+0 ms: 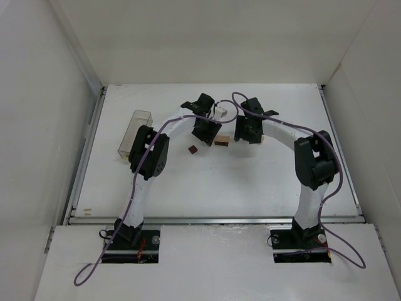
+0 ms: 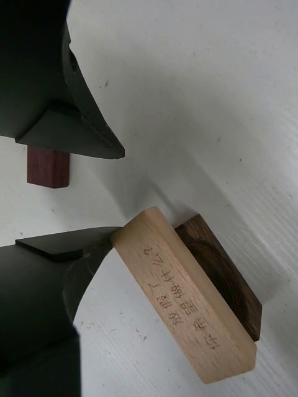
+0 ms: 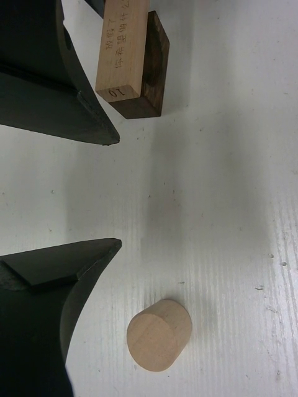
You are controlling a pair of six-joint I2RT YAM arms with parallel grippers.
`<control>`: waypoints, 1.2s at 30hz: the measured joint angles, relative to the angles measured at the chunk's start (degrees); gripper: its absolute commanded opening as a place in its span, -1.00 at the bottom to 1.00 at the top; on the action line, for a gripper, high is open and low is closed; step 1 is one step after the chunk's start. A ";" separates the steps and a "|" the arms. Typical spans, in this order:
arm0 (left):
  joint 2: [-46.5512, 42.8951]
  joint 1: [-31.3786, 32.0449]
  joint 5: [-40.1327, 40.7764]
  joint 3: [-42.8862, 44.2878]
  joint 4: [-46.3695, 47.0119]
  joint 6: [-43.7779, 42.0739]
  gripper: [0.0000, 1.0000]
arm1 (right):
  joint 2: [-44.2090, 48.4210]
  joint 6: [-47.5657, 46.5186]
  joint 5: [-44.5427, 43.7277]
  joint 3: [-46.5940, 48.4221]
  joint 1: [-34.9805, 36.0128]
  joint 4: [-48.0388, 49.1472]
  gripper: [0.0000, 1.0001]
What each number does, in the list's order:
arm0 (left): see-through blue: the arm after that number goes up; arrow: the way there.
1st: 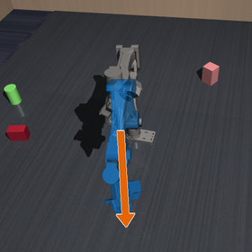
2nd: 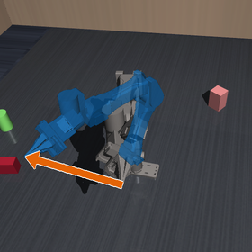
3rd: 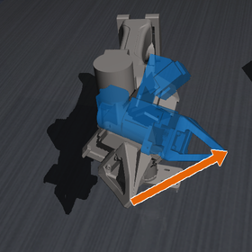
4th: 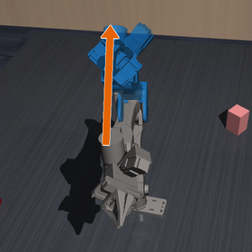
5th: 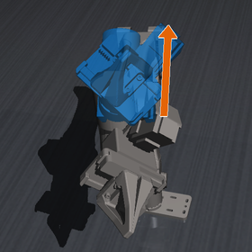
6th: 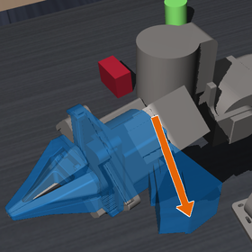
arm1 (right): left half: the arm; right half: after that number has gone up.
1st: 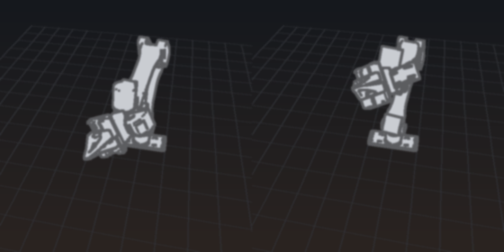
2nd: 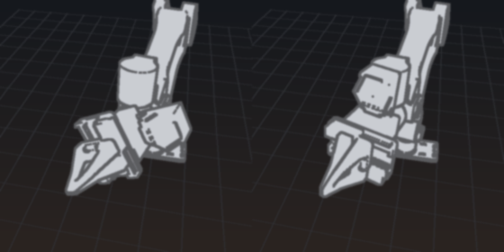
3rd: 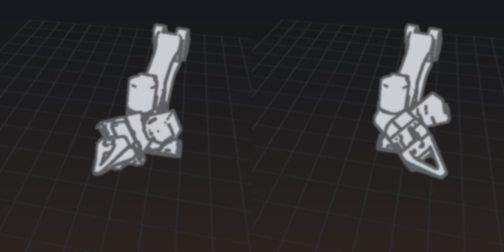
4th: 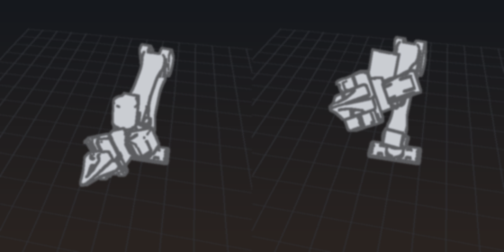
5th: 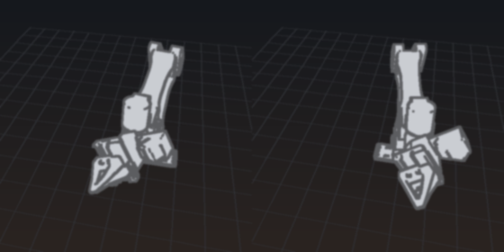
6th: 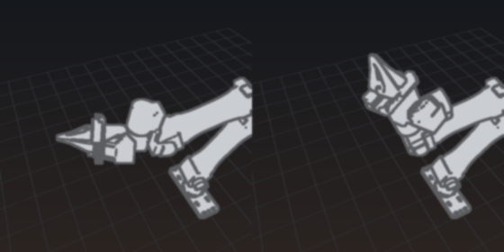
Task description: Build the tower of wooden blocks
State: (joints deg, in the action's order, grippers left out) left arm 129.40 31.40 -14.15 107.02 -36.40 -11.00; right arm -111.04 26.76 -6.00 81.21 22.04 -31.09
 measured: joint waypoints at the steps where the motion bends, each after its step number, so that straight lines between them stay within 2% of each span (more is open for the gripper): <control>1: 0.24 0.02 0.00 0.09 -0.09 -0.04 -0.10 | 0.00 0.00 0.00 -0.07 0.00 0.00 0.35; 36: 1.01 -1.07 5.18 2.36 1.40 -0.09 -0.10 | 0.00 0.00 0.04 -0.42 -0.28 0.04 0.35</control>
State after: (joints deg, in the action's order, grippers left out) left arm 130.41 30.33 -8.97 109.38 -35.00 -11.09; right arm -111.04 26.76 -5.96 80.79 21.76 -31.05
